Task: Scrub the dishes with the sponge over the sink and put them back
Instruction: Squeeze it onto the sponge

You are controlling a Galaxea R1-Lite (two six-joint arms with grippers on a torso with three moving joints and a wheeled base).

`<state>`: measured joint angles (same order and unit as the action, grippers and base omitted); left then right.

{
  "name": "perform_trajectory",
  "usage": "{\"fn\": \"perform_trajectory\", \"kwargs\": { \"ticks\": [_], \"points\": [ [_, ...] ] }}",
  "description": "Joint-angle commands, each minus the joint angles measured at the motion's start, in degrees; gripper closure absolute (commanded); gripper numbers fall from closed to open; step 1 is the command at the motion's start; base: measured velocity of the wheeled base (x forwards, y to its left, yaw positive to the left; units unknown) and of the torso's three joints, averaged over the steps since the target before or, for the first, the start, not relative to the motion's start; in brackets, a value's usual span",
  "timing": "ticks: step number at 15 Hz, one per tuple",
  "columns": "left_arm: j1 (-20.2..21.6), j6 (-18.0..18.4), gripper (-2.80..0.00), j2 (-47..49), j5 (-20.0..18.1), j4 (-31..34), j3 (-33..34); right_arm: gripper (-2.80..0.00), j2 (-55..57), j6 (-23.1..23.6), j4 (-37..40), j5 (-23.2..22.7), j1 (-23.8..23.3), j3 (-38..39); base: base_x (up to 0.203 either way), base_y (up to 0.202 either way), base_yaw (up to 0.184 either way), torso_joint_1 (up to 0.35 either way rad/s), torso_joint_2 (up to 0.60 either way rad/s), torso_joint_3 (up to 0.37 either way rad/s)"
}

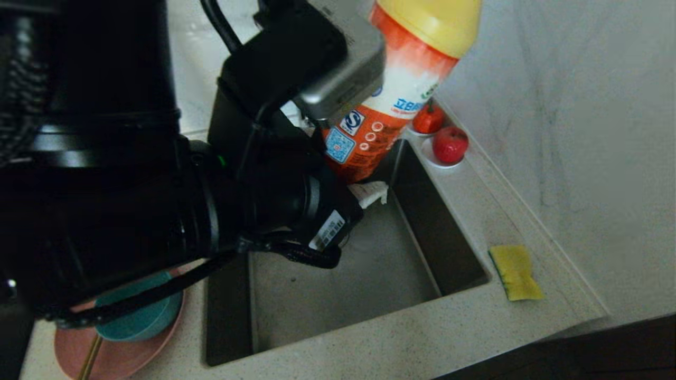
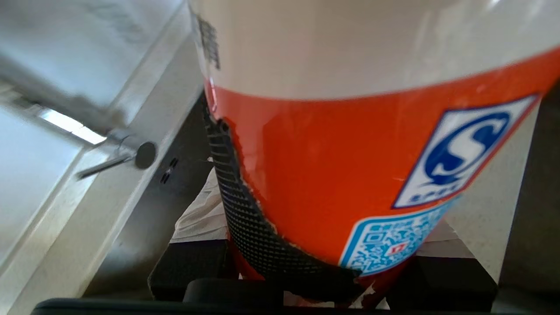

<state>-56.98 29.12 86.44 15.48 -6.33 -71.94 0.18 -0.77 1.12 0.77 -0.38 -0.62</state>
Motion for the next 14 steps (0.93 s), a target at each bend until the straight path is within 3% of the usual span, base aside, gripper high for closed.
{"fn": "perform_trajectory", "kwargs": {
  "ticks": [1, 8, 14],
  "points": [
    [-1.2, 0.6, 0.00, 4.1, -0.1, 1.5, -1.6, 0.00, 0.0, 0.0, 0.0, 0.0, 0.0, 0.0, 0.000, 0.000, 0.000, 0.000, 0.00, 0.000],
    [-3.4, 0.9, 0.00, 14.9, -0.1, 5.4, -8.5, 0.00, 0.0, 0.0, 0.0, 0.0, 0.0, 0.0, 0.000, 0.000, 0.000, 0.000, 0.00, 0.000],
    [-3.4, 7.6, 0.00, 22.9, 0.2, 5.5, -12.5, 0.00, 0.0, 0.0, 0.0, 0.0, 0.0, 0.0, 0.000, 0.000, 0.000, 0.000, 0.00, 0.000]
  ]
}}
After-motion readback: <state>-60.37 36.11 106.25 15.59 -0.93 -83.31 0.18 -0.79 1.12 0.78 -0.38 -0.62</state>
